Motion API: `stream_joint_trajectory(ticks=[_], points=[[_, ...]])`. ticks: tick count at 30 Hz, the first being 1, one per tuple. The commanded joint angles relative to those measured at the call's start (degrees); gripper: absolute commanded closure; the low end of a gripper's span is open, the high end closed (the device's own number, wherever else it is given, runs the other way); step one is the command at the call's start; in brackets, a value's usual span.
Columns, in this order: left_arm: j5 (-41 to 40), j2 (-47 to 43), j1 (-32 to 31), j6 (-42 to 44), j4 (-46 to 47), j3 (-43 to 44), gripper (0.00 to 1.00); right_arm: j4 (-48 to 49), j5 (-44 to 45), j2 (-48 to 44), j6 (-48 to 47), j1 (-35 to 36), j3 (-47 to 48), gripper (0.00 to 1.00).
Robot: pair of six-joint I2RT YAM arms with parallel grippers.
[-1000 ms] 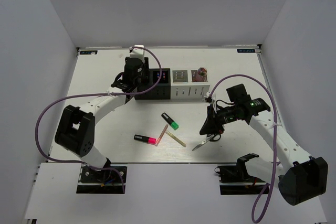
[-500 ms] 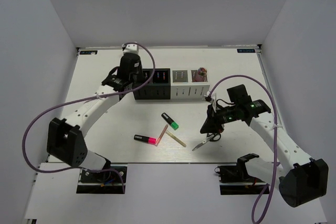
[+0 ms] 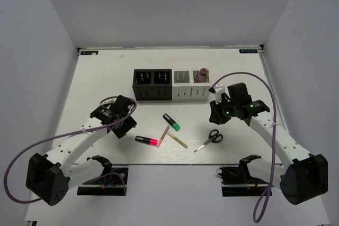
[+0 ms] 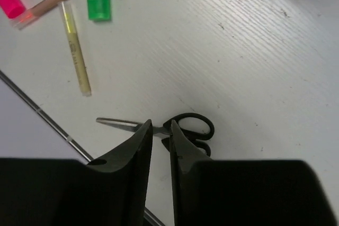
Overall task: Sort the stationery into containers
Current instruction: Pick up the pen from the center of the board.
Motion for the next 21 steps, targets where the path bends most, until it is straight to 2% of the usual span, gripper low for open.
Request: stream_joint_trajectory(ticks=[1,2,4,5,9,14,18,21], points=[[0.59,-0.4,-2.69,-12.09,-2.96,-0.34,0.4,3.12,4.21,-0.08,2.97,0.04,-0.51,0.78],[0.94,0.91,-2.96,-16.19,-2.87,-0.7,0.42,3.21,4.29,-0.08,2.97,0.04,-0.78,0.78],[2.96,2.59,-4.18,-18.76,-1.21,-1.93,0.46,3.38,4.38,-0.08,2.88,0.04,-0.87,0.78],[3.4,3.47,-4.54,-19.91,2.1,-2.97,0.46,3.21,4.3,-0.08,2.88,0.04,-0.87,0.78],[2.8,6.54,-6.38,-27.19,2.58,-4.74,0.46,3.03,4.21,-0.34,2.88,-0.05,-1.04,0.76],[3.14,10.85,-7.44,-29.24,2.58,-3.86,0.44,3.12,3.86,-0.78,2.62,0.04,-1.13,0.76],[2.79,13.75,-7.44,-28.98,4.59,-3.25,0.34,2.94,3.51,-1.57,2.44,0.04,-1.04,0.76],[2.79,15.69,-6.83,-28.97,5.99,-3.33,0.33,2.86,3.15,-1.75,2.44,-0.05,-1.04,0.76]])
